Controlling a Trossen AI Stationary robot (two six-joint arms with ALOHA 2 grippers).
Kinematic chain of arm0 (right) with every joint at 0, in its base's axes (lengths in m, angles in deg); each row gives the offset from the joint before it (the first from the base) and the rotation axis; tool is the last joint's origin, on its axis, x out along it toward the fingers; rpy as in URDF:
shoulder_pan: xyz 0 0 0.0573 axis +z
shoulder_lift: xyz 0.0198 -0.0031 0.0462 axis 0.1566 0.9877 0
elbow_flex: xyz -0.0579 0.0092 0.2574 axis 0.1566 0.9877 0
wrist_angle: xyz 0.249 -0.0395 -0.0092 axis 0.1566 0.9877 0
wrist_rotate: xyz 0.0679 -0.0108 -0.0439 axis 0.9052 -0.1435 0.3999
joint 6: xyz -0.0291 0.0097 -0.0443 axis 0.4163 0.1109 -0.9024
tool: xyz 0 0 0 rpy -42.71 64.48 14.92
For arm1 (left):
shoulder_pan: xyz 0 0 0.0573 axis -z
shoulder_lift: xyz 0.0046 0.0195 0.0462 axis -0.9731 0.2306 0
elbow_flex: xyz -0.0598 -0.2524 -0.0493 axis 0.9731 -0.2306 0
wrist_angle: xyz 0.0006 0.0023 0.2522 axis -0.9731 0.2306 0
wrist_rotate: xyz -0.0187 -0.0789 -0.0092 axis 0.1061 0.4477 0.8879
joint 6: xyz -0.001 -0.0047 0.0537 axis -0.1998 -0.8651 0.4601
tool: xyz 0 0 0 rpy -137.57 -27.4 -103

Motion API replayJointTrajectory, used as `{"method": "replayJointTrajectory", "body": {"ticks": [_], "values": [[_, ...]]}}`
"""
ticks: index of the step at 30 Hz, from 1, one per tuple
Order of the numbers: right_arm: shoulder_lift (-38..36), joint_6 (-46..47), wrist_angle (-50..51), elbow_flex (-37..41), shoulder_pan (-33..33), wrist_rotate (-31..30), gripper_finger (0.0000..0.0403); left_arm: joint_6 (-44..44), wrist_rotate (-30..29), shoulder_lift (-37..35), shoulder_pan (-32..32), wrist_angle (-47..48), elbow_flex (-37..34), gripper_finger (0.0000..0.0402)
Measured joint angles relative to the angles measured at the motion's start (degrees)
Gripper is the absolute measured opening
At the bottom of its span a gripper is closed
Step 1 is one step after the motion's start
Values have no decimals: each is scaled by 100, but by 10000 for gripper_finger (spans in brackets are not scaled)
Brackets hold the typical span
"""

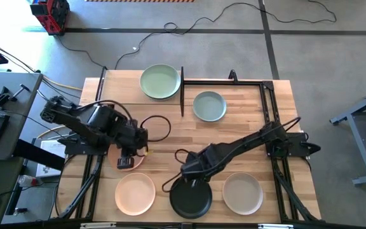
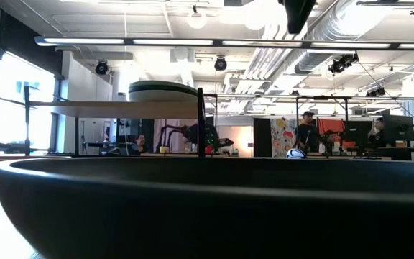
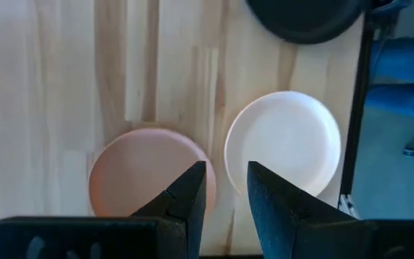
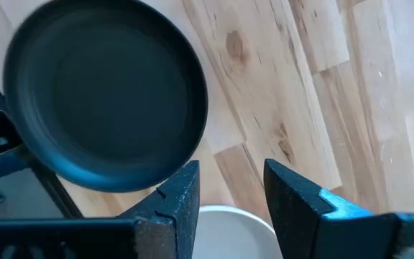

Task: Place and stack plates onto a shelf
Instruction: Stack the black plate on top of the green plate on the shelf

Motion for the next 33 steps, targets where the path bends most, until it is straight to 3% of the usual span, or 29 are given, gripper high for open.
{"method": "replayJointTrajectory", "body": {"ticks": [11, 33], "values": [[503, 44, -454, 0, -241, 28, 133, -102, -1, 0, 266, -87, 0, 90], [1598, -1441, -1233, 0, -319, 581, 133, -111, 4, 2, 478, -75, 0, 90]]}}
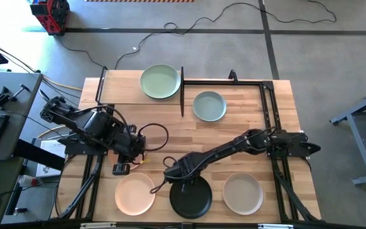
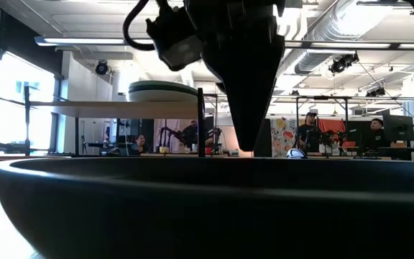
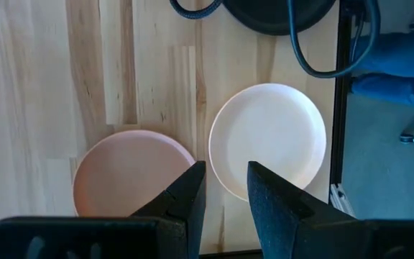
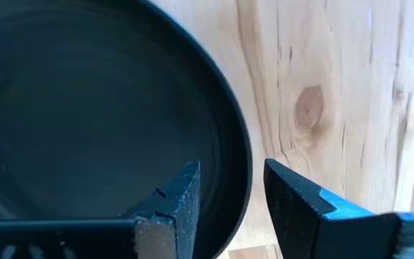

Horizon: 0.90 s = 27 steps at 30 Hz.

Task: Place and stack plates onto a shelf
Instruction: Stack the black plate on top of the green plate on the shelf

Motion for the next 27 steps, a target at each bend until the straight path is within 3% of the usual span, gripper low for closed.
{"method": "replayJointTrajectory", "body": {"ticks": [10, 27], "values": [[43, -109, 11, 0, -46, -343, 133, 9, 4, 0, 4, 2, 0, 90], [286, -422, -337, 2, -149, -91, 133, 13, 7, 4, 4, 67, 0, 90]]}}
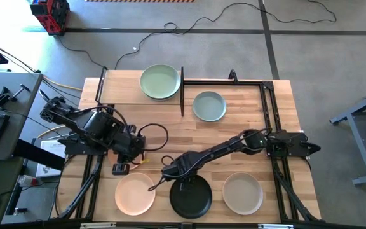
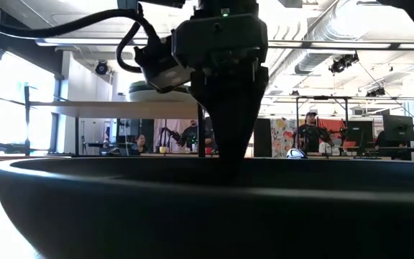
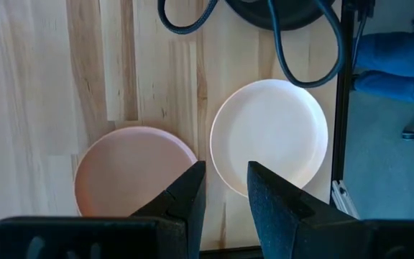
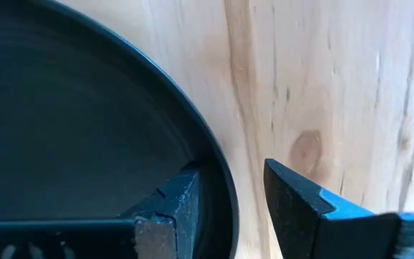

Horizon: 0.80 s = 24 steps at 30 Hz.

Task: Place and stack plates onto a shelf
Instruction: Stack the black plate on top of the green plate on the shelf

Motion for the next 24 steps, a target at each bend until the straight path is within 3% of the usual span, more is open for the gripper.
{"method": "replayJointTrajectory", "body": {"ticks": [12, 20, 24], "values": [[103, -103, -19, 0, -61, 270, 127, -2, -2, 0, 122, 1, 2, 90], [92, -118, 18, -11, -68, 478, 16, -2, -4, 0, 225, 1, 1, 90], [56, -155, 48, -10, -78, 471, 14, -4, -4, 0, 225, -1, 0, 90]]}}
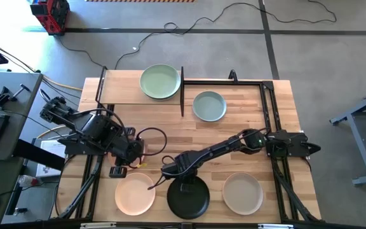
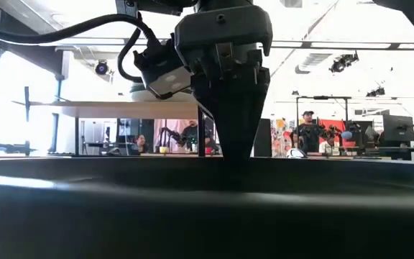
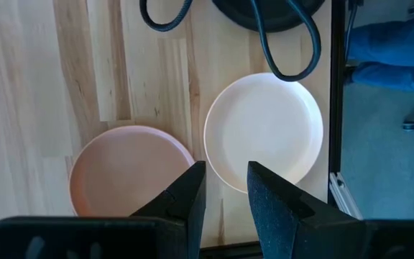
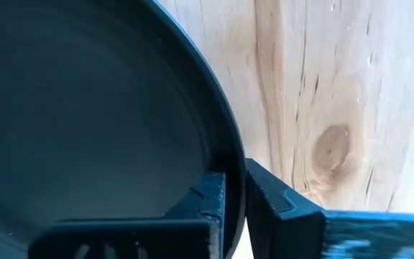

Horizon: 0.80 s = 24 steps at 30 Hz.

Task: Place and stack plates onto a shelf
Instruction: Stack the black plate on top of the green plate on the shelf

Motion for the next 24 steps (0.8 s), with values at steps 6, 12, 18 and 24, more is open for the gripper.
{"method": "replayJointTrajectory", "body": {"ticks": [6, 12, 18, 24], "values": [[-154, -2, 202, 3, -77, -24, 4, 0, -2, 0, -2, -2, 1, 90], [-302, 2, 443, 3, -113, -98, 1, -4, -189, 0, -2, -4, 0, 90], [-526, 48, 620, 5, -113, -325, 0, -241, -670, 0, -58, -4, 1, 90], [-804, 173, 872, 10, -143, -616, 1, -210, -897, 0, -292, -4, 2, 90]]}}
